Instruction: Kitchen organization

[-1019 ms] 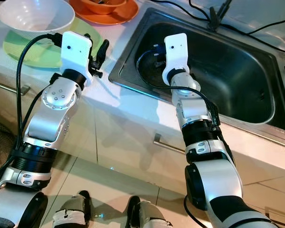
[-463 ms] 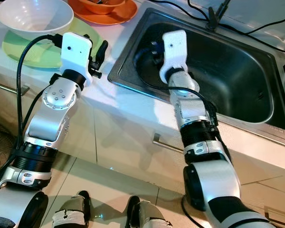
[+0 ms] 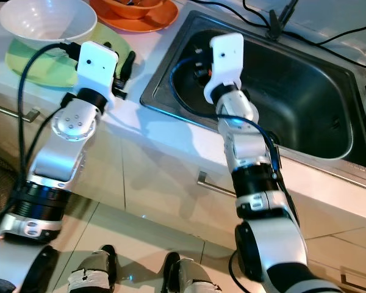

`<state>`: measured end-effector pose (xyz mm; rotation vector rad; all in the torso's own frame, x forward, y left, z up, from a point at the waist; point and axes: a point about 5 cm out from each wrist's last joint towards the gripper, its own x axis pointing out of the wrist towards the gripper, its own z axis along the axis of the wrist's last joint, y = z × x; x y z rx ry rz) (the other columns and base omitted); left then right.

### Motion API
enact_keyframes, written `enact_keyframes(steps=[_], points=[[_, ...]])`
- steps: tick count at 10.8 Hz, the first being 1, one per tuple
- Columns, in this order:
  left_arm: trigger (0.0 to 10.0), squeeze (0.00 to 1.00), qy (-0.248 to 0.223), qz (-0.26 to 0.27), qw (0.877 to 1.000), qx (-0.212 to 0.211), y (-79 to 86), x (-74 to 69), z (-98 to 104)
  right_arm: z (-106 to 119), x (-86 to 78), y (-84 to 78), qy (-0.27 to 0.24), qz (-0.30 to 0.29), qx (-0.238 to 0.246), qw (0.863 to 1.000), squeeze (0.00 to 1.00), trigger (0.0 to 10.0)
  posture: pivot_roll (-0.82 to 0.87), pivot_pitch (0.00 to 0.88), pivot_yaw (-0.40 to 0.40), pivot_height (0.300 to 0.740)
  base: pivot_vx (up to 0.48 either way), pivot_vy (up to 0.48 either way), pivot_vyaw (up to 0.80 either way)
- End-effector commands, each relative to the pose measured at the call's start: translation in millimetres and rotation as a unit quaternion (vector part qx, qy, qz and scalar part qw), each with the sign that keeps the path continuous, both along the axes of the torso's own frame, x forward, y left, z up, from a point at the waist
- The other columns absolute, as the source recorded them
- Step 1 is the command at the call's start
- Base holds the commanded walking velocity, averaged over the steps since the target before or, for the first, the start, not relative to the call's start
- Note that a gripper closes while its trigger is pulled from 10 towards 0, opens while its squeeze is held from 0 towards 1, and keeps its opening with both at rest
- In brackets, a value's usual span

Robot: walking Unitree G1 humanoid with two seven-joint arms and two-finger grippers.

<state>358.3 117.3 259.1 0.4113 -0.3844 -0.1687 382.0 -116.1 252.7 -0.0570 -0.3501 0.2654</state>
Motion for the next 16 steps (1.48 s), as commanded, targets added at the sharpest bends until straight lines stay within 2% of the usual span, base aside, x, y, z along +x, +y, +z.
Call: enact_keyframes(steps=[1,2,3,5,6,7,8,11,14,15,16], points=[[10.0,0.0,-0.035,-0.011,0.999,0.017,-5.5,-4.4,16.6,1.6,-5.1,-8.8,-0.006,-0.013,0.012,1.0,0.0,10.0,0.22,0.185,-0.143,0.74,0.0,0.0,0.0],[10.0,0.0,-0.035,-0.011,0.999,0.018,-5.3,-4.5,17.1,1.6,-5.7,-8.9,-0.006,-0.013,0.013,1.0,0.0,10.0,0.22,0.185,-0.143,0.74,0.0,0.0,0.0],[10.0,0.0,-0.043,-0.02,0.998,0.048,-2.5,-6.3,22.2,-0.4,-17.0,-7.4,-0.01,-0.013,0.016,1.0,0.0,10.0,0.16,0.185,-0.088,0.74,0.0,0.0,0.0],[10.0,0.0,-0.049,-0.019,0.995,0.089,5.3,-10.4,27.1,-5.3,-28.3,-7.4,-0.008,-0.019,0.023,1.0,0.0,10.0,0.14,0.188,-0.063,0.74,0.0,0.0,0.0],[10.0,0.0,-0.064,-0.016,0.991,0.114,10.4,-14.1,41.2,-8.7,-31.2,-7.9,-0.002,-0.023,0.024,0.999,0.0,10.0,0.15,0.192,-0.057,0.74,0.0,0.0,0.0],[10.0,0.0,-0.067,-0.012,0.991,0.115,15.6,-15.4,48.4,-10.0,-32.1,-7.4,0.002,-0.023,0.024,0.999,0.0,10.0,0.15,0.192,-0.057,0.74,0.0,0.0,0.0],[10.0,1.0,-0.052,0.001,0.993,0.107,33.8,-13.9,52.0,-10.3,-33.7,-5.7,0.007,-0.021,0.023,0.999,0.0,10.0,0.15,0.189,-0.056,0.74,0.0,0.0,0.0],[10.0,1.0,0.027,0.016,0.992,0.125,71.2,-10.4,45.6,-10.6,-35.8,-3.4,0.014,-0.02,0.022,0.999,0.0,10.0,0.15,0.19,-0.052,0.74,0.0,0.0,0.0],[10.0,1.0,0.068,0.024,0.985,0.158,90.9,-15.8,54.8,-10.5,-35.9,-3.8,0.019,-0.026,0.025,0.999,0.0,10.0,0.16,0.205,-0.04,0.74,0.0,0.0,0.0],[10.0,0.0,0.092,0.015,0.98,0.178,92.5,-16.0,54.2,-11.5,-35.7,-4.6,0.02,-0.029,0.026,0.999,0.0,10.0,0.17,0.211,-0.037,0.74,0.0,0.0,0.0],[10.0,0.0,0.099,0.01,0.978,0.183,92.4,-16.3,53.6,-11.5,-35.7,-4.7,0.021,-0.029,0.026,0.999,0.0,10.0,0.17,0.211,-0.037,0.74,0.0,0.0,0.0]])
